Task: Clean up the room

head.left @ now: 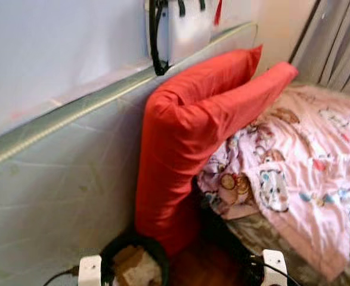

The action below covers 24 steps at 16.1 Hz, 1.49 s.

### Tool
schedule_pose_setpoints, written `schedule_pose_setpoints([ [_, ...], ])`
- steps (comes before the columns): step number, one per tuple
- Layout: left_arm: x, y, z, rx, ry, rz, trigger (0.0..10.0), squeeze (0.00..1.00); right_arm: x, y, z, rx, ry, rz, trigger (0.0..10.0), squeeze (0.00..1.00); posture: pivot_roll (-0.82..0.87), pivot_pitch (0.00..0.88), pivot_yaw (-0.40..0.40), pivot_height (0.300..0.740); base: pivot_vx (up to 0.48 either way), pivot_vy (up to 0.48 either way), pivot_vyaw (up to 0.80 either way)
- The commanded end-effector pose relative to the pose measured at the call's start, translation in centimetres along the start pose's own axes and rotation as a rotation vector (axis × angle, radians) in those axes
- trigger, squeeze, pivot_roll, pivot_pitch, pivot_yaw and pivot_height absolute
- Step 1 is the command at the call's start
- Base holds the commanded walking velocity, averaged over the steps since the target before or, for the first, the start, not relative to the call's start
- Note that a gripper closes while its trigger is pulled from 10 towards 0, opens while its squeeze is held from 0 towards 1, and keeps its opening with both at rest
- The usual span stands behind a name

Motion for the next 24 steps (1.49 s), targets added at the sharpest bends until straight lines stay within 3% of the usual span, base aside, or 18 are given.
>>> schedule_pose_setpoints([
  [1,-0.46,0.27,0.11,0.004,0.02,-0.016,10.0,0.0,0.12,0.15,-0.05,0.002,-0.002,-0.006,10.0,0.0,0.05,0.0,-0.037,0.74,0.0,-0.405,-0.49],
  [4,-0.39,0.22,0.09,0.004,0.018,-0.019,10.0,0.0,0.18,0.21,-0.06,0.01,-0.004,0.002,10.0,0.0,0.05,0.0,-0.039,0.74,0.0,-0.407,-0.63],
  [12,-0.45,0.35,0.07,0.006,0.025,-0.026,10.0,0.0,0.45,0.17,-0.09,0.001,-0.017,0.006,10.0,0.0,0.05,0.0,-0.033,0.74,0.0,-0.408,0.0],
  [17,-0.32,0.25,0.02,0.002,0.024,-0.029,10.0,0.0,0.42,0.19,-0.09,0.0,-0.015,0.009,10.0,0.0,0.04,0.0,-0.033,0.74,0.0,-0.406,-0.68],
  [24,-0.43,0.46,0.04,-0.002,0.032,-0.039,10.0,0.0,0.35,0.19,-0.11,-0.011,-0.008,0.03,10.0,0.0,0.02,0.001,-0.016,0.74,0.0,-0.407,-0.22],
])
Point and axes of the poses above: a point about 5 cm out from each wrist's last joint towards the gripper, its own z axis pointing back from the gripper into the wrist, its own x axis along the axis of the wrist's last joint, y = z × x, the point moved 3 cm from there along -z, pointing out of the wrist towards the gripper, and after that the axes turned 1 degree about z, right-handed, at the moved point
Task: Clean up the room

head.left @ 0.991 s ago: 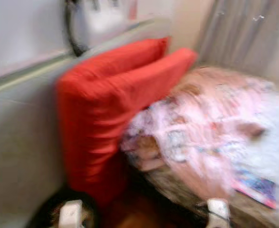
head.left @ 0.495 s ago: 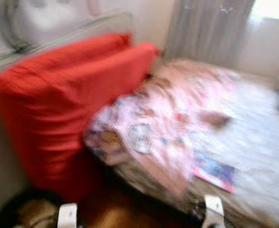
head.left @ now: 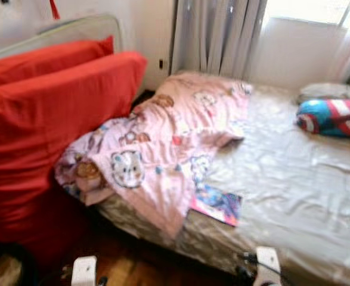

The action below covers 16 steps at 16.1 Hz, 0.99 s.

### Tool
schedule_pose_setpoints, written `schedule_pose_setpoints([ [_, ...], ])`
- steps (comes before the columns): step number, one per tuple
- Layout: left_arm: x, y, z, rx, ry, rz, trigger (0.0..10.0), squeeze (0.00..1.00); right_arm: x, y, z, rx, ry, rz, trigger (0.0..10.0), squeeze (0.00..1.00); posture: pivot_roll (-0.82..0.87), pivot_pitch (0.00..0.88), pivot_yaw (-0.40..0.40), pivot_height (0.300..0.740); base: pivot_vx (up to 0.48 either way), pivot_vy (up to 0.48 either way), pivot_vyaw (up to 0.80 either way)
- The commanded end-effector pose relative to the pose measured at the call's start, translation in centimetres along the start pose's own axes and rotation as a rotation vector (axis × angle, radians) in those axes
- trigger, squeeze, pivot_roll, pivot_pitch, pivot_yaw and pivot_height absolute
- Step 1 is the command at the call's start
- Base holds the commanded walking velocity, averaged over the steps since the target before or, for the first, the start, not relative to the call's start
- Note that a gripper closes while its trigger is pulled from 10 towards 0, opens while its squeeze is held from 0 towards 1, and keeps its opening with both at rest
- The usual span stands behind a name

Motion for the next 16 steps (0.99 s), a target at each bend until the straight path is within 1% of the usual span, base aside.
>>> schedule_pose_setpoints([
  [1,0.05,-0.83,-0.06,-0.025,0.004,-0.005,10.0,0.0,-0.49,-1.15,0.25,-0.034,0.018,0.005,10.0,0.0,0.02,0.0,-0.014,0.74,0.0,-0.409,-0.75],
  [4,-0.11,-0.86,-0.03,-0.034,0.011,-0.015,10.0,0.0,-0.51,-1.14,0.25,-0.038,0.015,-0.001,10.0,0.0,0.01,0.0,-0.012,0.74,0.0,-0.405,-0.74],
  [6,-0.19,-0.88,-0.02,-0.037,0.015,-0.02,10.0,0.0,-0.42,-1.09,0.26,-0.041,0.0,-0.026,10.0,0.0,0.01,0.0,-0.01,0.74,0.0,-0.405,0.0],
  [16,-0.13,-1.16,-0.04,-0.047,0.015,-0.027,10.0,0.0,-0.36,-1.06,0.26,-0.039,-0.006,-0.019,10.0,0.0,0.0,0.0,-0.011,0.74,0.0,-0.405,0.0],
])
Point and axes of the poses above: a point about 5 cm out from each wrist's last joint towards the gripper, its own z axis pointing back from the gripper into the wrist, its own x axis along the axis of the wrist's last joint, y = z × x, the point moved 3 cm from there along -z, pointing out of the wrist towards the gripper, and after that the axes turned 1 degree about z, right-handed, at the moved point
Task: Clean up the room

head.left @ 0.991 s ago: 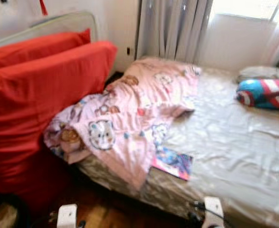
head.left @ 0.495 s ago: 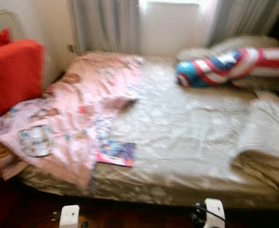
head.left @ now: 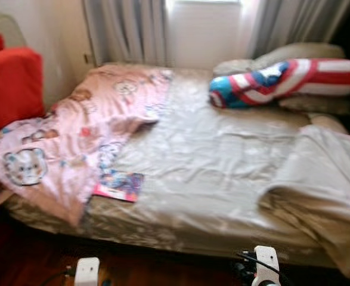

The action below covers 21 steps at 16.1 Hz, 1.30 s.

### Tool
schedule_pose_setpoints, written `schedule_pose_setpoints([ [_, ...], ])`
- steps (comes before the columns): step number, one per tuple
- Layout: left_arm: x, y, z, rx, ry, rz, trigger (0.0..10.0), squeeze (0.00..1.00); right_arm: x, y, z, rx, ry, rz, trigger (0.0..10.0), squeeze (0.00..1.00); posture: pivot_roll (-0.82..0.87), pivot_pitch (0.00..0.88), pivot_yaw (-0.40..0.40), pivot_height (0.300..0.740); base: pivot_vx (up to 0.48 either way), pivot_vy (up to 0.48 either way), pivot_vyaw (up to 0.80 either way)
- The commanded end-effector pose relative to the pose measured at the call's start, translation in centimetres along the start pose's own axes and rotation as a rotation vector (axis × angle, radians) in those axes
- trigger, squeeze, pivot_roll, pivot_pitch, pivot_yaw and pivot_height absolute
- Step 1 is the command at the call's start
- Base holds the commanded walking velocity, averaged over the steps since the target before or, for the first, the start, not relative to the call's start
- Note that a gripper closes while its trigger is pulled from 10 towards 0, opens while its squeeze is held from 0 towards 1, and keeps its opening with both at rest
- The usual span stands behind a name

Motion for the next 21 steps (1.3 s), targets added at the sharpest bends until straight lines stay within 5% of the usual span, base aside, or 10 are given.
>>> schedule_pose_setpoints([
  [1,-0.51,-0.69,0.09,-0.011,0.017,0.007,10.0,0.0,-0.31,-1.03,0.2,-0.03,0.011,-0.001,10.0,0.0,0.0,0.0,-0.012,0.74,0.0,-0.405,0.0],
  [8,-0.79,-1.17,0.15,-0.019,0.024,0.013,10.0,0.0,-0.44,-1.21,0.24,-0.036,0.016,-0.017,10.0,0.0,-0.01,0.012,-0.013,0.74,0.0,-0.399,-0.4],
  [11,-0.87,-1.16,0.17,-0.015,0.028,0.018,10.0,0.0,-0.42,-1.25,0.24,-0.039,0.017,-0.018,10.0,0.0,-0.01,0.021,-0.013,0.74,0.0,0.0,-0.74],
  [21,-0.92,-0.95,0.16,-0.008,0.033,0.037,10.0,0.0,-0.07,-1.13,0.16,-0.032,0.004,-0.014,10.0,0.0,0.01,0.0,-0.02,0.74,0.0,0.0,0.0],
])
Point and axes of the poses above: a point about 5 cm out from each wrist's last joint towards the gripper, its own z axis pointing back from the gripper into the wrist, its own x axis along the axis of the wrist's last joint, y = z × x, the point moved 3 cm from there along -z, pointing out of the wrist towards the gripper, and after that the axes turned 1 degree about z, right-handed, at the moved point
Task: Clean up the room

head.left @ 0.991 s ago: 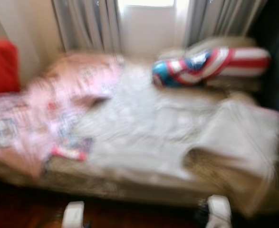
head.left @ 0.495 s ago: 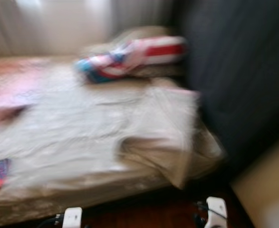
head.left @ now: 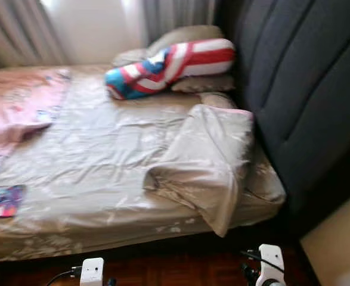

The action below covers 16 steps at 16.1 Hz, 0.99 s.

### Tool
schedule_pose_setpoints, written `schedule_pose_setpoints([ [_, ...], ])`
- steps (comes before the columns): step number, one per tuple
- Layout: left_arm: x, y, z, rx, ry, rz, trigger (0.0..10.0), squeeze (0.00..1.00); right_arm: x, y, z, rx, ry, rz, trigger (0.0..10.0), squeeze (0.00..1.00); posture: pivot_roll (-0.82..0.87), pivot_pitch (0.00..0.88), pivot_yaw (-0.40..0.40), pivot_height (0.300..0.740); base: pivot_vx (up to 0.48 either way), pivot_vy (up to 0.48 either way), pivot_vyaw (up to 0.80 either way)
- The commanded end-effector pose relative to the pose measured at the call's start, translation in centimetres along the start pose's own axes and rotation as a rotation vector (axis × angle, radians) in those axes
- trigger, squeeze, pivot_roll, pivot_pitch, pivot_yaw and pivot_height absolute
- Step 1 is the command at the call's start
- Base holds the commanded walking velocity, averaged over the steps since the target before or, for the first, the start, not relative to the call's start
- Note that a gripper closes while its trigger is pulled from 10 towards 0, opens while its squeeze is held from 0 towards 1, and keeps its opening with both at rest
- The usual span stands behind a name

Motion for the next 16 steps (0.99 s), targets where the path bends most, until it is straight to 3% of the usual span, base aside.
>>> schedule_pose_setpoints([
  [1,-0.29,0.26,0.04,0.01,0.017,0.003,10.0,0.0,-0.28,-0.4,0.1,-0.011,0.009,-0.008,10.0,0.0,0.01,0.0,-0.02,0.74,0.0,0.0,0.0],
  [6,-0.61,0.4,0.11,0.008,0.032,-0.006,10.0,0.0,-0.11,-0.43,0.09,-0.014,0.003,0.062,10.0,0.0,0.0,0.0,-0.017,0.74,0.0,0.0,0.16],
  [16,-1.08,0.71,0.25,0.008,0.047,0.0,10.0,0.0,-0.21,-0.43,0.07,-0.019,0.013,0.027,10.0,0.0,0.0,0.0,-0.023,0.74,0.0,0.0,0.08],
])
Point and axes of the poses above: a point about 5 cm out from each wrist's last joint towards the gripper, its own z axis pointing back from the gripper into the wrist, its own x axis along the axis of the wrist's last joint, y = z × x, the point moved 3 cm from there along -z, pointing out of the wrist towards the gripper, and after that the axes turned 1 degree about z, right-handed, at the moved point
